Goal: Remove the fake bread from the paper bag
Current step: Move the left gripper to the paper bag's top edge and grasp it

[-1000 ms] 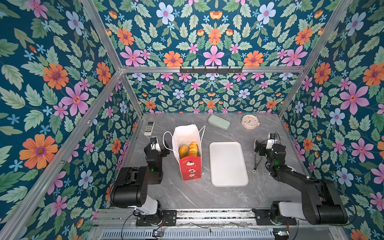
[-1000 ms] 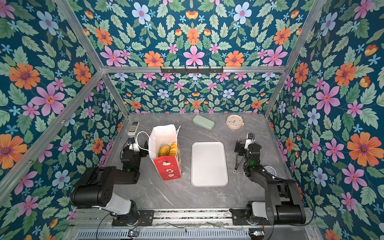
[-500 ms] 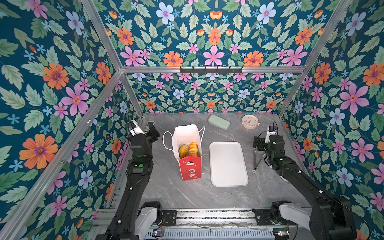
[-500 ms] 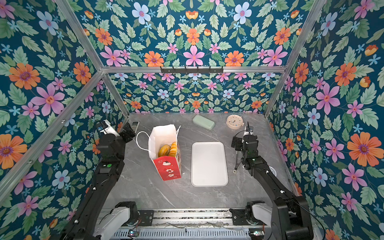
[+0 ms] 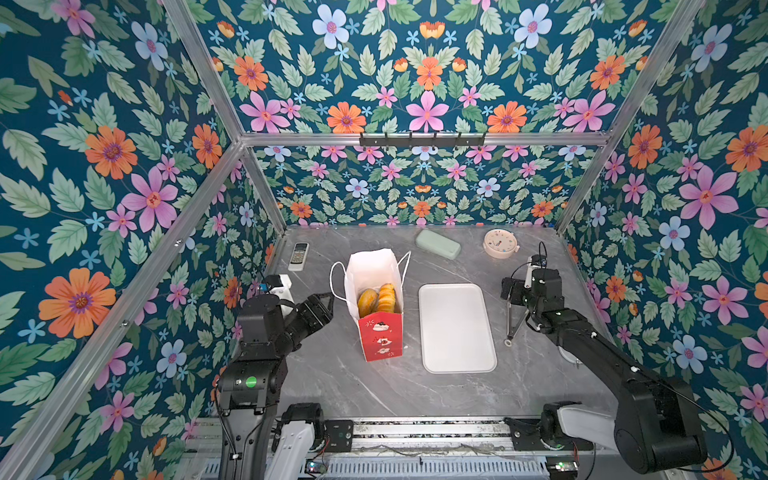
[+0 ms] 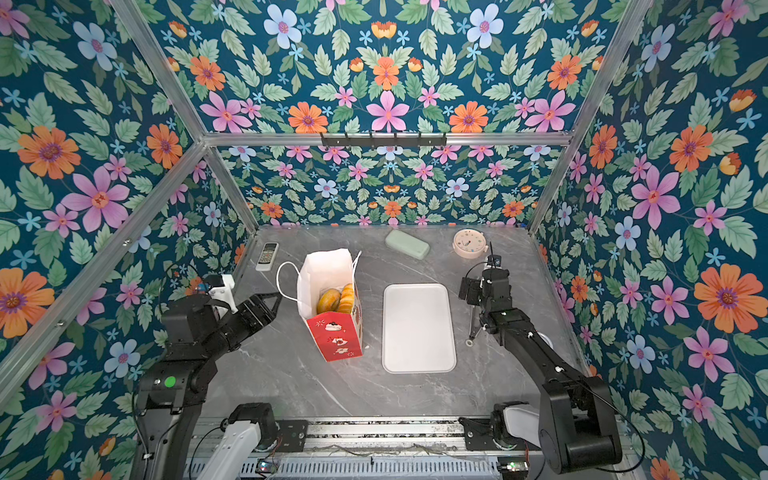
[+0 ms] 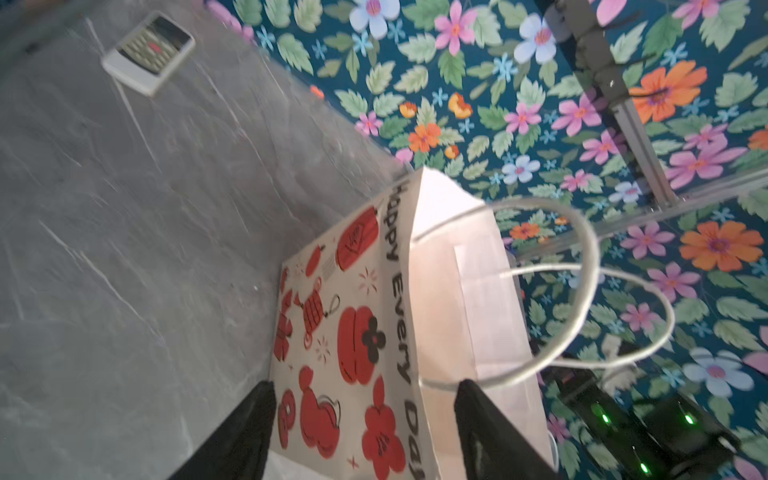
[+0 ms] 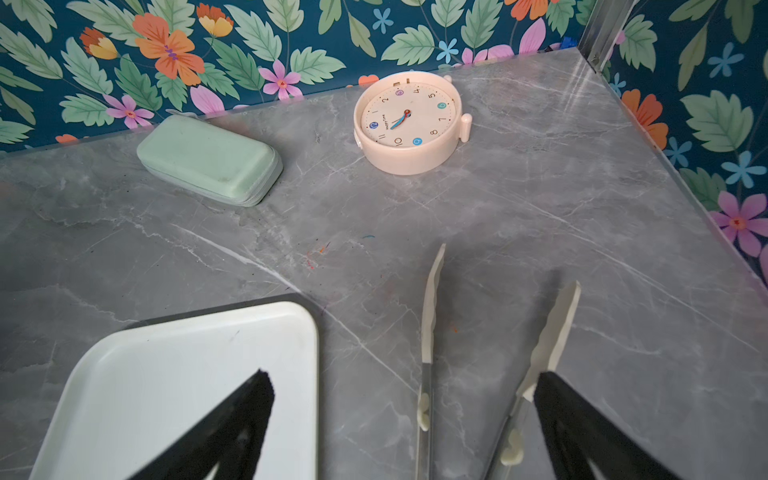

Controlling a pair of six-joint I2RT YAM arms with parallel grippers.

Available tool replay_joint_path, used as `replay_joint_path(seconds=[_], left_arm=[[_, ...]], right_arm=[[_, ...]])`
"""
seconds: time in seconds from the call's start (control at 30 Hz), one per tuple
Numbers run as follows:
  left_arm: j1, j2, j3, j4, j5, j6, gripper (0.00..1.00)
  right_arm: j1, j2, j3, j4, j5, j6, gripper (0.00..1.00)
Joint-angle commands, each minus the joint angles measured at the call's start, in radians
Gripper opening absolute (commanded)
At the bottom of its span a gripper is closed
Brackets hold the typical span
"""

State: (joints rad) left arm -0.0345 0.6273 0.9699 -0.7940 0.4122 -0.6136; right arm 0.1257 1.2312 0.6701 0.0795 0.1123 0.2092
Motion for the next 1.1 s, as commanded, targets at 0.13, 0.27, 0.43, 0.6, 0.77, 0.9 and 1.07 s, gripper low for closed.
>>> replay_joint_path(seconds=[0.13,0.27,0.43,0.6,0.77,0.9,1.07], left_arm=[[0.001,-0.015,0.038,-0.087,0.126,0.07,0.74],[0.0,0.001,-0.056,0.104,0.173,0.024,0.75],[0.0,0.087,-0.076,0.173,0.166,0.047,0.75],[-0.001,0.13,-0.072,0.245,0.19,0.039,0.75],[-0.004,0.159,-0.074,0.3,0.182,0.019,0.74],[-0.024,0.189,-0.082,0.328,0.15,0.015,0.7],[-0.086,0.231,-0.069,0.349,0.084,0.017,0.68]], right_arm=[[0.0,0.0,-0.013,0.029,-0.025,0.031,0.99],[0.0,-0.007,-0.019,0.029,-0.025,0.032,0.99],[0.0,-0.025,-0.025,0.023,-0.01,0.024,0.99],[0.001,-0.024,-0.027,0.022,-0.003,0.019,0.99],[0.0,-0.006,-0.023,0.027,-0.007,0.02,0.99],[0.0,0.016,-0.018,0.034,-0.018,0.025,0.99],[0.0,0.034,-0.017,0.035,-0.025,0.031,0.99]])
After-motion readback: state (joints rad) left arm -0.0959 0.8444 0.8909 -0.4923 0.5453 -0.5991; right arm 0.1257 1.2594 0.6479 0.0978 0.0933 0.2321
